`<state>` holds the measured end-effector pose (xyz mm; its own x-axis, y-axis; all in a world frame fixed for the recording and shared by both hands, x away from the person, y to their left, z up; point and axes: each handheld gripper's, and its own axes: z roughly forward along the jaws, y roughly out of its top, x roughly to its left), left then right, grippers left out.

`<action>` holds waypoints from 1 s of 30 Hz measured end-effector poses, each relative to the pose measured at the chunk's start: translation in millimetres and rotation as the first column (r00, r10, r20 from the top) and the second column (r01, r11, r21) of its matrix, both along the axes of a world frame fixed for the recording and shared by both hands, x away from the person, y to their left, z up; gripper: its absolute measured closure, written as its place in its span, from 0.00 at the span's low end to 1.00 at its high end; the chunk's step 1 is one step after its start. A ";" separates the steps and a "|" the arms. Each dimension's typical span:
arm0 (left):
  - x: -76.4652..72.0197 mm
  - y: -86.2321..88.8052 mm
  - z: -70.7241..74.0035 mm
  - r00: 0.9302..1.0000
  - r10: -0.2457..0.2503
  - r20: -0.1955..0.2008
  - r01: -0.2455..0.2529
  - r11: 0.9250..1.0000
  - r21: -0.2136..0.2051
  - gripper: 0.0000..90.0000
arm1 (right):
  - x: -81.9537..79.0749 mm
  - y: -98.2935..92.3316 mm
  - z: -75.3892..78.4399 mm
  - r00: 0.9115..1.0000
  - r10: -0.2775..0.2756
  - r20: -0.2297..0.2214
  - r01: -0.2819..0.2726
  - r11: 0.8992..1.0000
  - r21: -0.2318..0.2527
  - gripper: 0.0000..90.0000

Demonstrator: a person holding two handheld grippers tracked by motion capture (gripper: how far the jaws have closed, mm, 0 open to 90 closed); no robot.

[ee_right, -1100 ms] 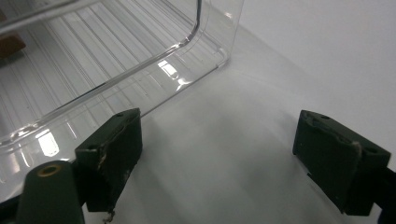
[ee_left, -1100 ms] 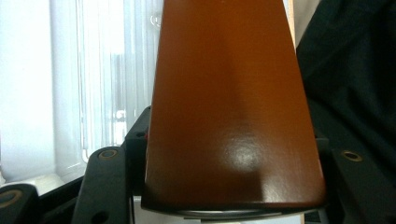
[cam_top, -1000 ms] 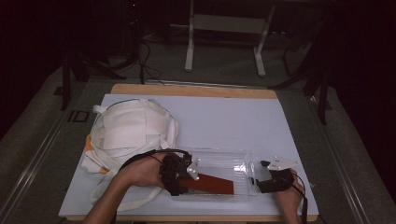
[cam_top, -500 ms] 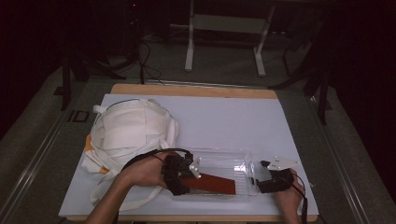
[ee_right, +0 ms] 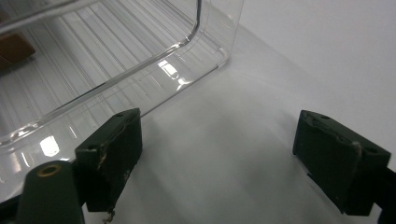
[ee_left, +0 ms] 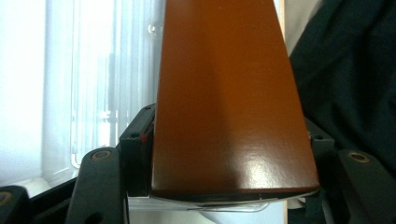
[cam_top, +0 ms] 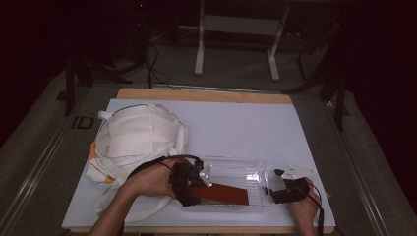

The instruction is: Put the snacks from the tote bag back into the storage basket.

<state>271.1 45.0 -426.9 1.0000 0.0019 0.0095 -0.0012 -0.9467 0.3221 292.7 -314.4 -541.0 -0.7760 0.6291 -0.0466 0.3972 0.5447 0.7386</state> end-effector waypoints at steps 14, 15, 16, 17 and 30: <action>-0.9 -2.4 -8.5 0.999 0.009 -0.035 -0.008 1.000 0.024 0.42 | 0.1 0.0 0.0 1.000 0.000 -0.002 0.000 1.000 0.000 0.17; -0.6 -3.0 -10.1 0.999 0.011 -0.037 -0.010 1.000 0.030 0.42 | 0.1 0.0 0.0 1.000 0.000 -0.001 0.000 1.000 0.000 0.17; -0.3 -3.1 -11.2 0.999 0.013 -0.040 -0.012 1.000 0.027 0.42 | 0.1 0.0 0.0 1.000 0.000 -0.001 0.000 1.000 0.000 0.17; 0.3 -2.8 -11.4 0.999 0.013 -0.044 -0.012 1.000 0.025 0.42 | 0.1 0.0 0.0 1.000 0.000 -0.001 0.000 1.000 0.000 0.17; 1.4 5.3 -2.3 0.999 0.031 -0.041 -0.031 0.999 -0.004 0.41 | 0.2 0.0 0.0 1.000 -0.001 -0.005 0.001 1.000 0.001 0.17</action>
<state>272.5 50.3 -429.2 0.9990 0.0333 -0.0311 0.0416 -0.9446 0.3257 292.9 -314.4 -541.0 -0.7756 0.6298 -0.0423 0.4013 0.5436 0.7372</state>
